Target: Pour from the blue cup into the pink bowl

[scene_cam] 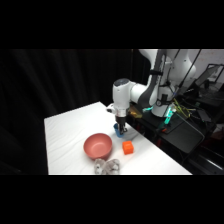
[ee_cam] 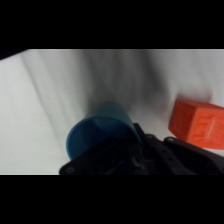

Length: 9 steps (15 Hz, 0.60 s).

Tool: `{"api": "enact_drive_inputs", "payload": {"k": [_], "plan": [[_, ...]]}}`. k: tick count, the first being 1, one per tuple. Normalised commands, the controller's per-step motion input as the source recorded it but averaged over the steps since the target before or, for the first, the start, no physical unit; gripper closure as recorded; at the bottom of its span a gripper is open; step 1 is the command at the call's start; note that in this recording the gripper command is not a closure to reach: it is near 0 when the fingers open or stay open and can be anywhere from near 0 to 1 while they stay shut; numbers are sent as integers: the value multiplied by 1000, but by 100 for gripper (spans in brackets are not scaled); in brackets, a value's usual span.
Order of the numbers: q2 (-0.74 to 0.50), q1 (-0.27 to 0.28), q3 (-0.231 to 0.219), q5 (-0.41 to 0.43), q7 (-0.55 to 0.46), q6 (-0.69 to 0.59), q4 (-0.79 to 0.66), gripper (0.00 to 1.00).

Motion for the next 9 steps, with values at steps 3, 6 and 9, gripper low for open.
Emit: {"api": "enact_drive_inputs", "payload": {"k": [3, 6, 9], "plan": [[-532, 43, 4, -289, 165, -790, 227, 11], [-325, -84, 200, -64, -63, -657, 342, 11], [-1, -129, 209, 159, -336, -313, 389, 11]]}}
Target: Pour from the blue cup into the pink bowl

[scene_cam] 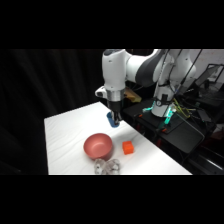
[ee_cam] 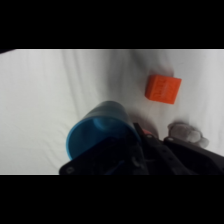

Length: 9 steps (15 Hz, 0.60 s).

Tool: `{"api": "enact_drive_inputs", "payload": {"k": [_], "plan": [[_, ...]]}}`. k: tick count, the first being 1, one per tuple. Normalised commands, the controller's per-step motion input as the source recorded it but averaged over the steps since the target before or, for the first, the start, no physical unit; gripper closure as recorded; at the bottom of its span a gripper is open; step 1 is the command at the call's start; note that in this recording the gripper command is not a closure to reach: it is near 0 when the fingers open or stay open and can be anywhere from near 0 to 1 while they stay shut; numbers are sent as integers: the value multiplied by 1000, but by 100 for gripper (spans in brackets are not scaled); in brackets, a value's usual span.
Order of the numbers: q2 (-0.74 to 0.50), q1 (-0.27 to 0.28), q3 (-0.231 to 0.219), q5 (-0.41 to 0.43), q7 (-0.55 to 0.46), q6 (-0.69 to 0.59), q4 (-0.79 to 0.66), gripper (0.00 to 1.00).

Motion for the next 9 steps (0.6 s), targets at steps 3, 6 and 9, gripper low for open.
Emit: {"api": "enact_drive_inputs", "payload": {"k": [3, 6, 9], "plan": [[233, -180, 161, 572, -813, -207, 521, 11], [426, -256, 134, 751, -997, -401, 740, 11], [579, -413, 77, 628, -993, -625, 911, 12]]}}
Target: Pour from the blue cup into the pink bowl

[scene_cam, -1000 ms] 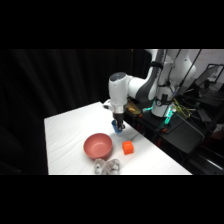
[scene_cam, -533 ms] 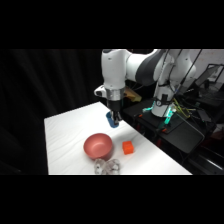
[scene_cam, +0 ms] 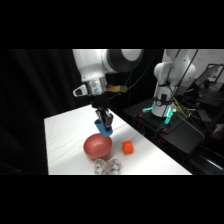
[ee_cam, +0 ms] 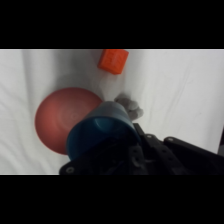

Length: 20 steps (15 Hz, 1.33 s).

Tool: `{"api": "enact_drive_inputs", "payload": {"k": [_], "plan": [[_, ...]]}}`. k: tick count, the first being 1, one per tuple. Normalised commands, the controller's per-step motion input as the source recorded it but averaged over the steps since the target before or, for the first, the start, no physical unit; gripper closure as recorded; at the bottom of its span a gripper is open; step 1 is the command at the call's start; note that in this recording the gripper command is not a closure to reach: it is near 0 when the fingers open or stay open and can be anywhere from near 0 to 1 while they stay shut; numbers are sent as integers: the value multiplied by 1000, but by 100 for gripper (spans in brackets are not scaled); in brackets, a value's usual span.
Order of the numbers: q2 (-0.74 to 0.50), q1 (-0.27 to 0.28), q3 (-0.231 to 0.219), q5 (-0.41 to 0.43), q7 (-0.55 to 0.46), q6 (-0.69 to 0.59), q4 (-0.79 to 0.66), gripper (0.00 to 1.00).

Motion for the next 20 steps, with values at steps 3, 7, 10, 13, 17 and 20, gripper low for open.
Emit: {"api": "enact_drive_inputs", "payload": {"k": [3, 7, 10, 13, 17, 20], "plan": [[643, -442, 106, 456, -793, -743, 954, 13], [638, -312, 183, 298, -403, -770, 903, 15], [490, -217, 197, 260, -201, -756, 750, 15], [330, -216, 148, 291, -190, -759, 607, 15], [292, -215, 93, 364, -155, -702, 509, 15], [271, -140, 74, 431, -120, -574, 395, 15]]}}
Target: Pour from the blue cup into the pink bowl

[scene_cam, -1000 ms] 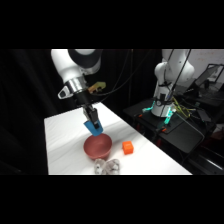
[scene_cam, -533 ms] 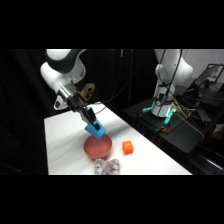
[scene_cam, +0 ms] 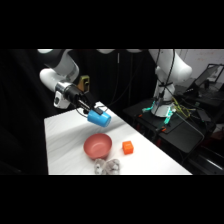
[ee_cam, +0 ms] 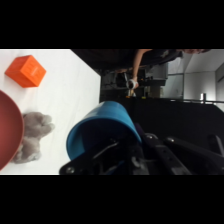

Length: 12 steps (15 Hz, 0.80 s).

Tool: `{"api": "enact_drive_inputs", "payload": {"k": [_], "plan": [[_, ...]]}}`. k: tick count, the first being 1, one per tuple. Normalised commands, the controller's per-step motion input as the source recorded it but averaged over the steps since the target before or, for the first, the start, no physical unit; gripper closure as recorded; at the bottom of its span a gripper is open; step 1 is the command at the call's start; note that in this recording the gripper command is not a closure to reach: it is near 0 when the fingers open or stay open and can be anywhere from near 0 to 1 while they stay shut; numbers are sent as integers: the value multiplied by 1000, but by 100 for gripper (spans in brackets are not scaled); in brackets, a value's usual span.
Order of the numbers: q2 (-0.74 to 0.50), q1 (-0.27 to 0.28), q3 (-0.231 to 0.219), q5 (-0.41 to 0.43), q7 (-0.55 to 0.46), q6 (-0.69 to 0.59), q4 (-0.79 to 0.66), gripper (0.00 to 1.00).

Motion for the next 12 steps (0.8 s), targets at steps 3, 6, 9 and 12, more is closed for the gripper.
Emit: {"api": "enact_drive_inputs", "payload": {"k": [3, 6, 9, 12], "plan": [[219, -15, 3, 339, -62, -374, 299, 15], [-74, 200, -180, -40, -53, 96, 76, 15], [-489, 249, -235, -311, -149, 404, -323, 15], [-777, 203, -179, -358, -207, 573, -787, 15]]}}
